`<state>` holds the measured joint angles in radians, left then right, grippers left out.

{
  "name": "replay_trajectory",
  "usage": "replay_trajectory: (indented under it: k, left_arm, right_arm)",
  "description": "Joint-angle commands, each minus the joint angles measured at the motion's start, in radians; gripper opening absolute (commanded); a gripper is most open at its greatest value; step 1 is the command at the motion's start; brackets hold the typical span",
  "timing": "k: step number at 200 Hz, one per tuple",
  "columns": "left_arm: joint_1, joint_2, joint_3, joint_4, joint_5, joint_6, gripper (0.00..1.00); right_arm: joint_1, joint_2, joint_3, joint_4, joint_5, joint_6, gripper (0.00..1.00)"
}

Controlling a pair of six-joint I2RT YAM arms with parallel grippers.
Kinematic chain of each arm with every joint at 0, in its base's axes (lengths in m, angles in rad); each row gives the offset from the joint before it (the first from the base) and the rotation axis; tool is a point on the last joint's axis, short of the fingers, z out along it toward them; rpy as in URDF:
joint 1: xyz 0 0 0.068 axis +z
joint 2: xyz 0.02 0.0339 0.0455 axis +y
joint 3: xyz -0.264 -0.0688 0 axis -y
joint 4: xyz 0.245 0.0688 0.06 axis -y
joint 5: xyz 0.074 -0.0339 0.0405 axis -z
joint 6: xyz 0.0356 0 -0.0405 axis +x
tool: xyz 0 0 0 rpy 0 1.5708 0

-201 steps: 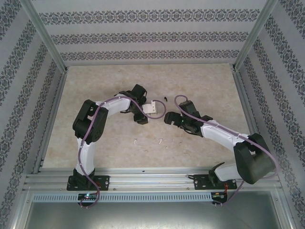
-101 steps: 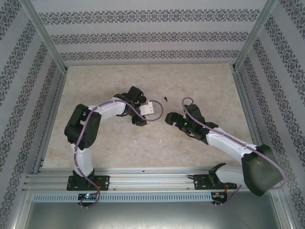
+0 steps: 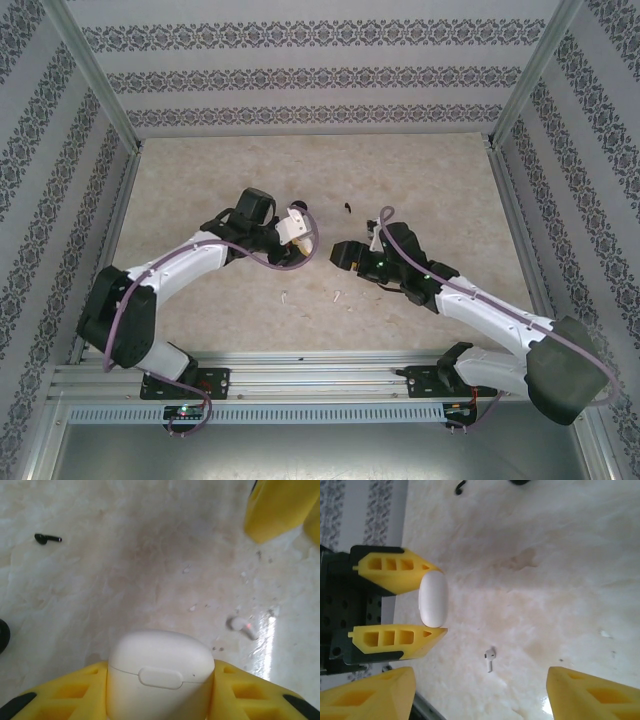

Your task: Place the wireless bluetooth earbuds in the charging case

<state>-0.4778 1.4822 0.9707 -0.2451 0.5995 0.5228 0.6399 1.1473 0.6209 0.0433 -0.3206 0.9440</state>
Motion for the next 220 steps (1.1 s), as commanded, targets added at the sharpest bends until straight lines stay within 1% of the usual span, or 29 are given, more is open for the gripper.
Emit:
replay_trajectory:
  k: [1,12,34,61,142,163,172,192,220]
  left_arm:
    - [-0.010,-0.060,-0.035,0.067,0.076,-0.093,0.41]
    - [-0.010,-0.083,-0.049,0.067,0.087,-0.102,0.41]
    - [-0.010,-0.121,-0.078,0.068,0.104,-0.121,0.41]
    - [-0.010,-0.156,-0.112,0.077,0.120,-0.144,0.41]
    - [-0.010,-0.214,-0.144,0.122,0.128,-0.176,0.42]
    - [-0.010,-0.217,-0.149,0.144,0.135,-0.195,0.43]
    - [-0.010,-0.218,-0.151,0.151,0.135,-0.198,0.43]
    - [-0.010,-0.218,-0.155,0.152,0.134,-0.199,0.43]
    - [-0.010,-0.223,-0.156,0.150,0.134,-0.203,0.44]
  right_arm:
    - [0.029,0.031,0.052,0.040,-0.057,-0.009,0.63]
    - [0.041,0.047,0.072,0.045,-0.064,-0.012,0.63]
    - [0.065,0.080,0.118,0.032,-0.065,-0.026,0.66]
    - [0.072,0.124,0.165,0.024,-0.078,-0.033,0.66]
    - [0.114,0.254,0.272,0.009,-0.130,-0.034,0.58]
    - [0.118,0.257,0.264,0.028,-0.121,-0.027,0.51]
    - [0.118,0.255,0.261,0.035,-0.124,-0.023,0.44]
    - [0.119,0.257,0.269,0.025,-0.131,-0.033,0.33]
    - [0.119,0.258,0.283,-0.004,-0.130,-0.058,0.23]
